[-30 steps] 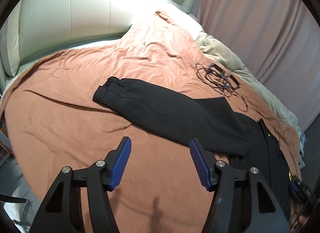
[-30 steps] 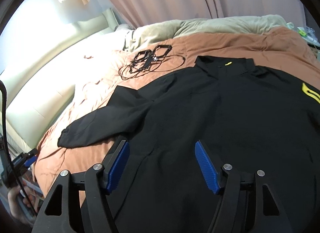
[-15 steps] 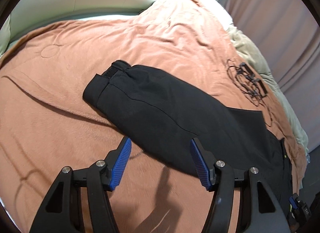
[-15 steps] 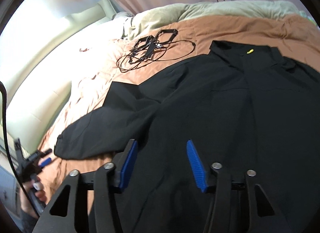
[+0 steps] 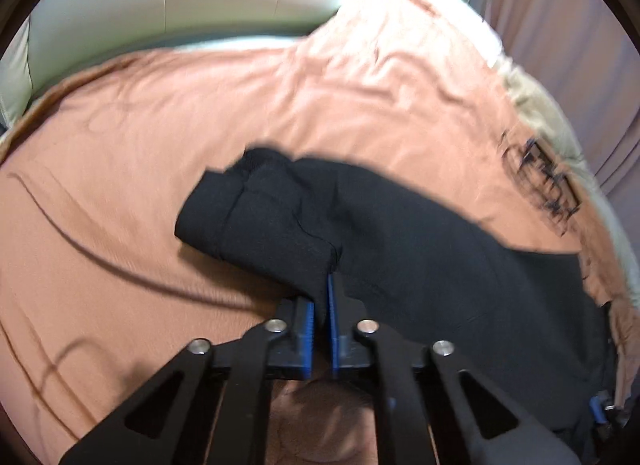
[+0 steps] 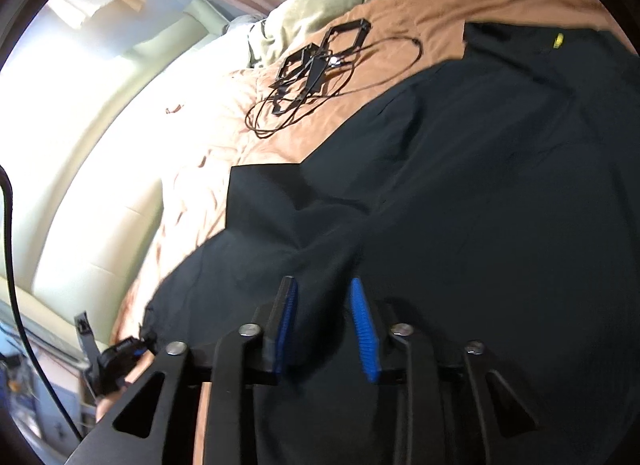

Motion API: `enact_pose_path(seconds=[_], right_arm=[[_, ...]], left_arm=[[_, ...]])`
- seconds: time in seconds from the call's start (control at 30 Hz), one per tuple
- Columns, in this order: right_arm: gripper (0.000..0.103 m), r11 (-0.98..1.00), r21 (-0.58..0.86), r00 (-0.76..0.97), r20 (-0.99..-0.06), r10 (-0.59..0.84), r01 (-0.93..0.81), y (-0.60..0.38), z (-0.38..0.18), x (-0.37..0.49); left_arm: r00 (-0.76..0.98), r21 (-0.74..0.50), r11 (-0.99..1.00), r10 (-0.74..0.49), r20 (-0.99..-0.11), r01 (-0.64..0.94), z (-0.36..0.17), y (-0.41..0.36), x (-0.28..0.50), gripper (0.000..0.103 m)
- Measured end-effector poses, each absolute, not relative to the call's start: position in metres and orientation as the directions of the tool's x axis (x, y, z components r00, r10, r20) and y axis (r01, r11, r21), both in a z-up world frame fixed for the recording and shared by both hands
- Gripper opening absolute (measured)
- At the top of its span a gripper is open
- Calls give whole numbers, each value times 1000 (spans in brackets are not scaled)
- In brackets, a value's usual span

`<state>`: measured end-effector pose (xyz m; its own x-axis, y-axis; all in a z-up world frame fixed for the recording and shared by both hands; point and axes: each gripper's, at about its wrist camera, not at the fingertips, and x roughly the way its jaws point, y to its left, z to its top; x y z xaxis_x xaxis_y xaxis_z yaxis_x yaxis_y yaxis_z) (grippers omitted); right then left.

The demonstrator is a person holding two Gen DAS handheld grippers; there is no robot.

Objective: Fold large clothes

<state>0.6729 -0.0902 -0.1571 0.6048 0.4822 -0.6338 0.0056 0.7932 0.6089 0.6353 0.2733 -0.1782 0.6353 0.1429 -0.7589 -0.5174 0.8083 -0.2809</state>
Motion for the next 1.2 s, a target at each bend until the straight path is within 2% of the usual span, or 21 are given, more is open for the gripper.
enact_pose_path(seconds=[0.2,0.33,0.37,0.4,0.47,0.57,0.83,1.2], right_arm=[[16,803,593,519,-707,482,62,-84,-197,690],[18,776,626,508,-693,511,73,-93,-185,686],[27,778,626,524,-683,509,61,-99,-173,682],[41,784,617,539,-681,496,59,-104,-163,678],[54,791,608,574,-672,468,67,-119,-143,669],[62,774,629,625,-630,461,64,-143,-111,648],[63,794,598,691,-618,375,104,-206,-78,576],[63,727,649,757,-587,287,227,-287,-82,503]], left_arm=[[749,-310,865,108,-653,-395,-107,250,631,5],[814,-318,901,64,-577,-296,-52,217,629,5],[827,-317,909,51,-560,-271,-38,207,628,5],[837,-318,915,38,-546,-249,-27,199,628,4],[860,-320,928,-2,-511,-189,1,177,627,4],[879,-321,939,-47,-475,-123,32,148,625,4],[894,-295,951,-211,-395,94,107,44,616,4],[818,-262,912,-401,-412,315,123,-86,612,4]])
